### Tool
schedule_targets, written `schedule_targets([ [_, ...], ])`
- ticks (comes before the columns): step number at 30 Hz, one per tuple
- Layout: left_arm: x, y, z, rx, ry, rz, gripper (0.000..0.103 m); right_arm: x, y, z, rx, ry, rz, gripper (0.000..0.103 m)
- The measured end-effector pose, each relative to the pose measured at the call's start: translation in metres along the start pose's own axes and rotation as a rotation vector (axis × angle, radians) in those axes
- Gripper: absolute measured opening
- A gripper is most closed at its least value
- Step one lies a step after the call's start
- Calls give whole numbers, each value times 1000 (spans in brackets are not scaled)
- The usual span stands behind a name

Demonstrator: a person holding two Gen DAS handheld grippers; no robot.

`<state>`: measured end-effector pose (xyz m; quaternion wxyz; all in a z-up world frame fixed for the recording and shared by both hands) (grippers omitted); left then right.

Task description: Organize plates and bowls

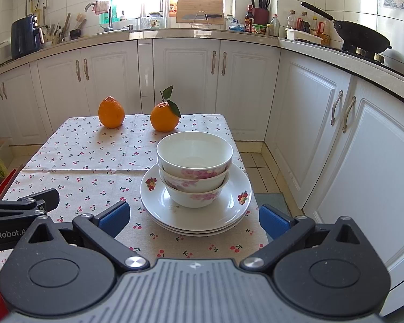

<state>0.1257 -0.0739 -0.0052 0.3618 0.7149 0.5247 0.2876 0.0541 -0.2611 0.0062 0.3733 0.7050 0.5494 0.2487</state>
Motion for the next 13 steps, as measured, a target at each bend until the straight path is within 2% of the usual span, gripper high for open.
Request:
schedule_targets([
  [13,0,-2,2,10,1,-6,102,0,1,2,5,-2,-4,103],
])
Point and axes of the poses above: each gripper's, at about its wrist camera, not at the fingertips, and z roughly the way its jaws point, x to its left, y to its top, the point moved 9 cm from there along z, roughly the way its jaws point, and after that the axes turned 3 degrees about -y, right-handed, at the moved point
